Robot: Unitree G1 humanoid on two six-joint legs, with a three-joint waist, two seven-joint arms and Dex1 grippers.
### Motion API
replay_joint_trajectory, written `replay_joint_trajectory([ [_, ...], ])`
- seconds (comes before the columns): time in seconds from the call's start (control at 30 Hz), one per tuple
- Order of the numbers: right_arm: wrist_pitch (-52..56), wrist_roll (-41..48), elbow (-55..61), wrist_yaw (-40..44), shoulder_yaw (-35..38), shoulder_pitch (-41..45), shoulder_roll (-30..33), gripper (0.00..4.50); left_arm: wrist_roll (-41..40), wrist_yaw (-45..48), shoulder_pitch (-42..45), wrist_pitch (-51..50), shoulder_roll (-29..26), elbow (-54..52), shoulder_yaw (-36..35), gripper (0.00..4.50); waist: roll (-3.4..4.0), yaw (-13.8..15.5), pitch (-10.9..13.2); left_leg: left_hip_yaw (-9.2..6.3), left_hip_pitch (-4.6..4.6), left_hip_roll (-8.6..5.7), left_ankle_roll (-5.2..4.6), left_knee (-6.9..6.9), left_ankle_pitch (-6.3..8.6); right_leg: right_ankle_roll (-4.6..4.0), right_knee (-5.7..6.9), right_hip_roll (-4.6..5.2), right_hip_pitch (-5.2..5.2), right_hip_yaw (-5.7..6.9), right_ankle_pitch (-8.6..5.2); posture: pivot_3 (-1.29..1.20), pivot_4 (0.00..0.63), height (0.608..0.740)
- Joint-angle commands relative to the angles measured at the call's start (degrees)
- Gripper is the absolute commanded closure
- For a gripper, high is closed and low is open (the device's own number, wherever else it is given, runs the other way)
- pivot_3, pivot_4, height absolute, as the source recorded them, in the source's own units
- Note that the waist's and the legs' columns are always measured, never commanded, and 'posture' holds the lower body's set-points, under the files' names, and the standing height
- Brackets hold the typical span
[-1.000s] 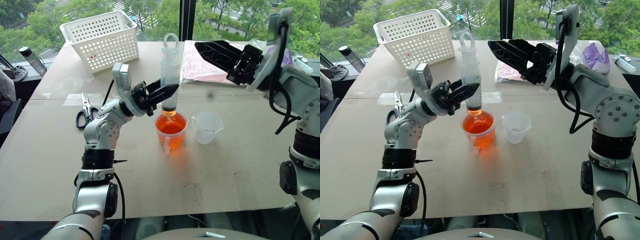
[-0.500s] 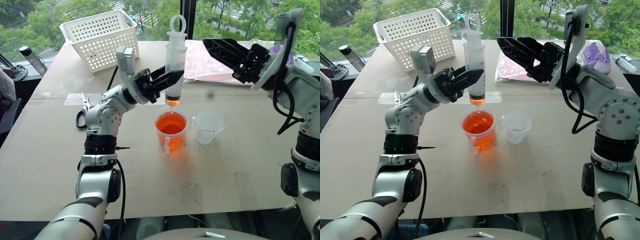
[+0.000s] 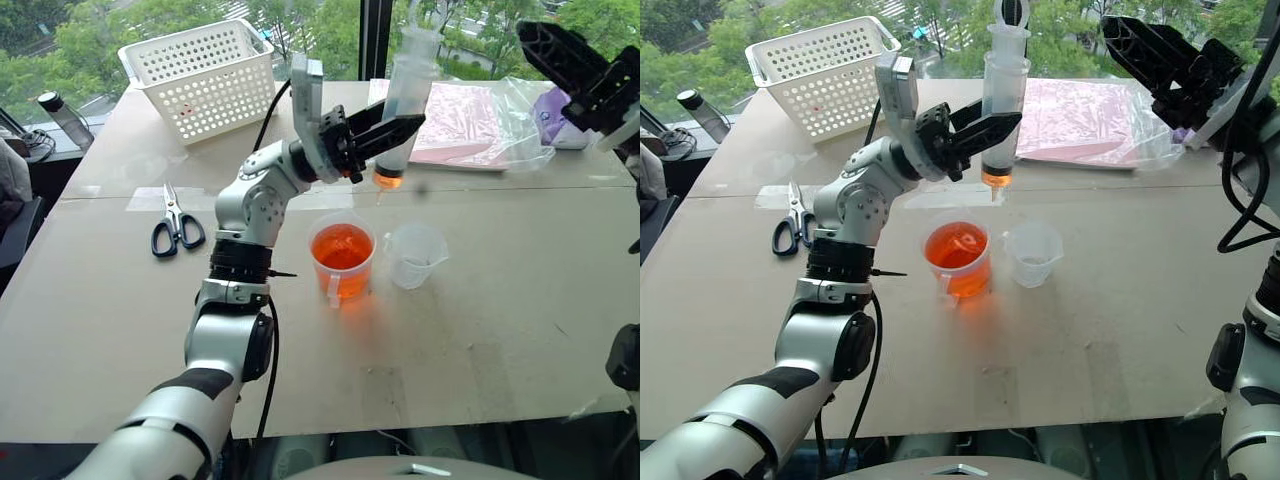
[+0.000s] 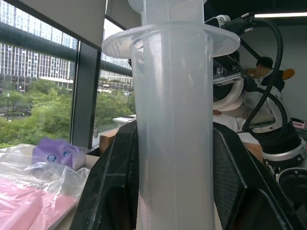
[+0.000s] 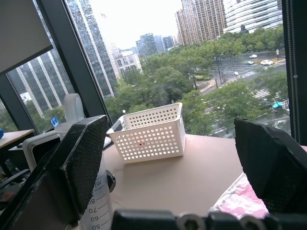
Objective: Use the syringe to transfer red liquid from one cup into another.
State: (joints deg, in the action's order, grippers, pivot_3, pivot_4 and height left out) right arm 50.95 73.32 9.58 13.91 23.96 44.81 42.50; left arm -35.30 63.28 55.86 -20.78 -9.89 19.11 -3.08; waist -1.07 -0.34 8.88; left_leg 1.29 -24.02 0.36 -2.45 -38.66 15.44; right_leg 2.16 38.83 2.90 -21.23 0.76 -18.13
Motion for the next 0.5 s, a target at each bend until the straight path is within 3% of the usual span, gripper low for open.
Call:
replay_joint_trajectory([
  [0.03, -1.21, -0.01, 0.91, 0.62, 4.16, -1.01, 1.95, 0.01, 1.19, -0.37, 1.53, 2.92, 2.55, -0.81, 1.34, 3.13, 0.0, 0.07, 0.0, 0.0, -0.01, 0.0, 0.0, 0.0, 0.0, 0.0, 0.0, 0.0, 0.0, 0.0, 0.0, 0.0, 0.15, 0.74],
  [0.27, -0.4, 2.47, 4.85, -2.33, 6.48, -4.17, 2.55, 0.01, 2.38, 0.21, -0.55, 3.83, 6.0, -1.75, 3.24, 3.13, 0.01, -0.16, 0.0, 0.01, -0.03, 0.01, 0.0, 0.01, 0.0, 0.0, 0.0, -0.01, -0.02, -0.02, 0.0, 0.0, 0.15, 0.74],
  [0.5, 0.76, 6.15, 7.92, -3.79, 5.4, -4.77, 3.69, 0.01, 5.12, 1.81, -2.9, 5.7, 6.08, -2.21, 6.23, 3.13, 0.02, -0.04, 0.0, 0.01, -0.01, 0.01, 0.0, 0.0, 0.0, 0.0, 0.0, -0.01, -0.02, -0.02, 0.0, 0.0, 0.15, 0.74],
])
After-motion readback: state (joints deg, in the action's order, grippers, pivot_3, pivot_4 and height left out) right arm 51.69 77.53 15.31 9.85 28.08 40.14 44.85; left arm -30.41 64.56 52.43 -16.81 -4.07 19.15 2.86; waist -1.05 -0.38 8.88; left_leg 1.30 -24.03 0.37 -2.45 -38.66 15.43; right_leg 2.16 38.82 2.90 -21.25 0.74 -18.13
